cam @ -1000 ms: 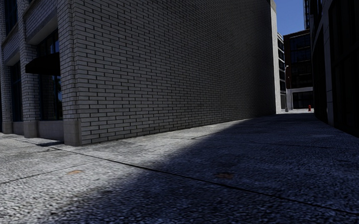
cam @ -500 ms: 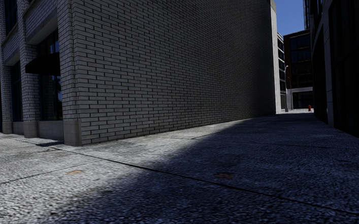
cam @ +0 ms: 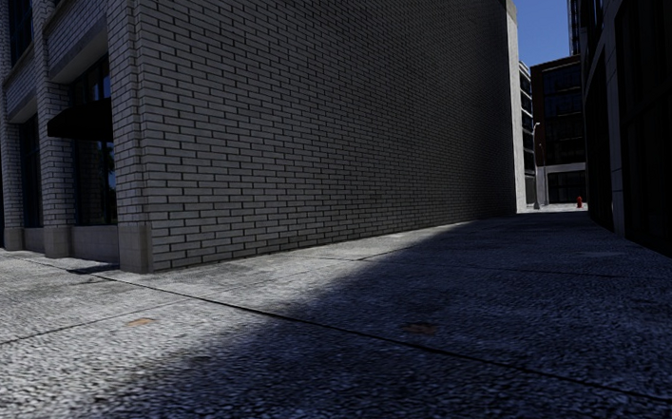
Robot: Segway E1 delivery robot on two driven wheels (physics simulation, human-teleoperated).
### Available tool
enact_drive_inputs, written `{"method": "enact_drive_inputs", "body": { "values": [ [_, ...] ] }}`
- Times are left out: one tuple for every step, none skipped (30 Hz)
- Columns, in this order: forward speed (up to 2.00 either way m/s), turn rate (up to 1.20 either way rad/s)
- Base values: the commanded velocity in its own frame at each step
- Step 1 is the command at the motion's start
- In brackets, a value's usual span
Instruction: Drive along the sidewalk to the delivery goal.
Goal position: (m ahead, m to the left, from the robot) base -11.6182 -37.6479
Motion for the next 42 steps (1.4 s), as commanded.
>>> {"method": "enact_drive_inputs", "body": {
  "values": [
    [1.83, 0.0],
    [2.0, 0.0],
    [2.0, 0.0],
    [1.87, 0.0],
    [1.71, 0.0],
    [1.77, 0.0],
    [1.79, 0.0],
    [1.79, 0.0],
    [1.8, 0.0],
    [1.91, 0.0],
    [1.97, 0.0],
    [2.0, 0.0],
    [2.0, 0.0],
    [2.0, 0.0],
    [2.0, 0.0],
    [2.0, 0.0],
    [2.0, 0.0],
    [2.0, 0.0],
    [2.0, 0.0],
    [2.0, 0.0],
    [2.0, 0.0],
    [2.0, 0.0],
    [2.0, 0.0],
    [2.0, 0.0],
    [2.0, 0.0],
    [2.0, 0.0],
    [2.0, 0.0],
    [2.0, 0.0],
    [2.0, 0.0],
    [2.0, 0.0],
    [2.0, 0.0],
    [2.0, 0.0],
    [2.0, 0.0],
    [2.0, 0.0],
    [2.0, 0.0],
    [2.0, 0.0],
    [2.0, 0.0],
    [2.0, -0.16],
    [2.0, -0.44],
    [2.0, -0.72],
    [2.0, -1.06],
    [2.0, -1.13]
  ]
}}
